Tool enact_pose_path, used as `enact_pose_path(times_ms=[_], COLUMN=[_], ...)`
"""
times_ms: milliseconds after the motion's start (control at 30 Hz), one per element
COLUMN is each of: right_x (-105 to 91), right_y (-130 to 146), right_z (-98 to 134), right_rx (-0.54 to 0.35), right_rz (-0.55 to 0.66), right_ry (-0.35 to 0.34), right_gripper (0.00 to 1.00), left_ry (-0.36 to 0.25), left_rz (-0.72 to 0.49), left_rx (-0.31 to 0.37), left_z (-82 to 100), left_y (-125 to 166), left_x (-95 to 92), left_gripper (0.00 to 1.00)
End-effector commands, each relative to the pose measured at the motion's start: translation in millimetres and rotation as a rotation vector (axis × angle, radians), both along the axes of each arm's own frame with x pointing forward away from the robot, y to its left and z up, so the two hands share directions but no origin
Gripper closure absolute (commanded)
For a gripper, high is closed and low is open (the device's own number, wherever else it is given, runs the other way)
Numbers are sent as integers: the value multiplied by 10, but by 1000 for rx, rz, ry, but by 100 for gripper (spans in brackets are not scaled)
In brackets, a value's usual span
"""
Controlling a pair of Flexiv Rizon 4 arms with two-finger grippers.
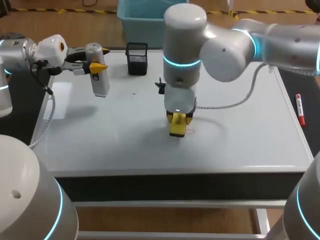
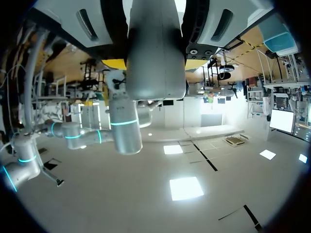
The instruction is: Pick up the inspection probe, press it on each red-marked spot on the whiteboard one by one, put down the probe, pick up the eraser, and wipe off all the red marks.
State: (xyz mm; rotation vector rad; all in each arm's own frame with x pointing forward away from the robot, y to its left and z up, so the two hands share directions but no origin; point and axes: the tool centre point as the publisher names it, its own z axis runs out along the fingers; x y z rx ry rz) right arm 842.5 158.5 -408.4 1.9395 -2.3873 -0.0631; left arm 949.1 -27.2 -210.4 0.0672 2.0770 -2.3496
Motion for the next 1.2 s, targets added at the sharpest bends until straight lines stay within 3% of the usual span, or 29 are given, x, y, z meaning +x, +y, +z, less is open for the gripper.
enact_pose_path(times_ms=[33,300,667,1200], right_x=[-63,-155,-118,-172], right_y=[-20,-100,-114,-178], right_z=[-23,-143,-162,-276], right_rx=[-7,11,34,37], right_rz=[-7,-13,16,34], right_ry=[-8,-32,-62,-45], right_gripper=[100,100,100,100], left_ry=[-1,-1,-1,-1], left_rz=[-2,-2,-2,-2], left_rx=[-2,-2,-2,-2], left_z=[5,5,5,5], left_y=[0,0,0,0], left_x=[10,10,10,10], left_gripper=[100,100,100,100])
